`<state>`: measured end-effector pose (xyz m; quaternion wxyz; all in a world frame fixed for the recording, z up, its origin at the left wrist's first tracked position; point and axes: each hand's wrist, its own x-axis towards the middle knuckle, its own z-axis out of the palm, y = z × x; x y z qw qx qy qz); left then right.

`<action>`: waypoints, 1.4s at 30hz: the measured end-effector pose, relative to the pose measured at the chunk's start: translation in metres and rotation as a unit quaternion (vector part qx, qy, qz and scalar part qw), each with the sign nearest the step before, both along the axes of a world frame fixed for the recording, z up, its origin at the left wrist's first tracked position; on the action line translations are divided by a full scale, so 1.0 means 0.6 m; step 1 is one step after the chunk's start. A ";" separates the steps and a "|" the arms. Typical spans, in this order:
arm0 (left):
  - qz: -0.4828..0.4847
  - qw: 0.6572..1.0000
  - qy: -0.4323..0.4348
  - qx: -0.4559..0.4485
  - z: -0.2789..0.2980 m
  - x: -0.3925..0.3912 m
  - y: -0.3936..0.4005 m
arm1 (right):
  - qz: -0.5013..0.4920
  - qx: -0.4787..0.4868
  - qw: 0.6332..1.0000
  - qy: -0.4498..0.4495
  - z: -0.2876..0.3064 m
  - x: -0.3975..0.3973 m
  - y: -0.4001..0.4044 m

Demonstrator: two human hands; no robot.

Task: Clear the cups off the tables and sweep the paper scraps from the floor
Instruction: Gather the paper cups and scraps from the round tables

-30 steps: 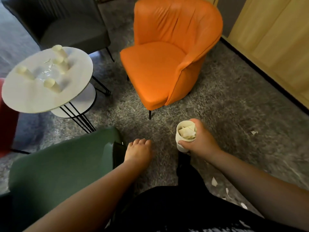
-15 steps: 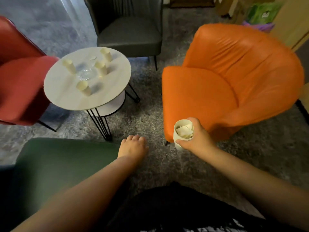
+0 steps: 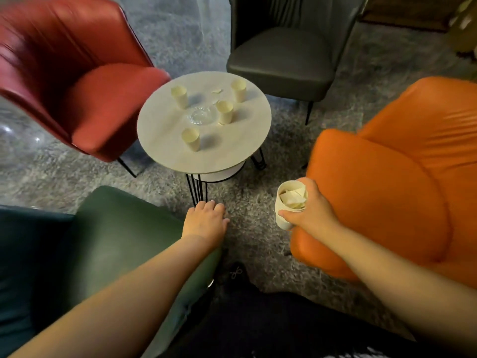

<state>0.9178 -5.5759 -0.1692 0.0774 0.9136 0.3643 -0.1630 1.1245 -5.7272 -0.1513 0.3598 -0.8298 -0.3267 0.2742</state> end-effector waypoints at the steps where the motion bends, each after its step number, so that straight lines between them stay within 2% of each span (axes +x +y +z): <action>1: 0.002 1.000 -0.004 0.002 -0.001 0.004 0.022 | 0.006 0.002 1.000 -0.002 0.003 0.008 0.027; 11: 0.067 0.998 -0.005 0.002 0.000 0.020 0.208 | 0.022 0.018 1.000 0.001 0.019 0.053 0.235; 18: 0.106 0.994 -0.015 -0.006 -0.011 0.034 0.293 | 0.073 -0.011 0.997 0.016 0.013 0.094 0.360; 28: 0.223 0.975 -0.010 -0.022 -0.043 0.105 0.437 | 0.193 -0.046 0.979 0.038 -0.022 0.193 0.566; 35: 0.297 0.951 -0.051 -0.068 -0.092 0.199 0.501 | 0.224 -0.056 0.971 0.060 -0.036 0.273 0.627; 42: 0.306 0.946 0.003 -0.104 -0.149 0.224 0.529 | 0.227 -0.066 0.969 0.075 -0.068 0.314 0.634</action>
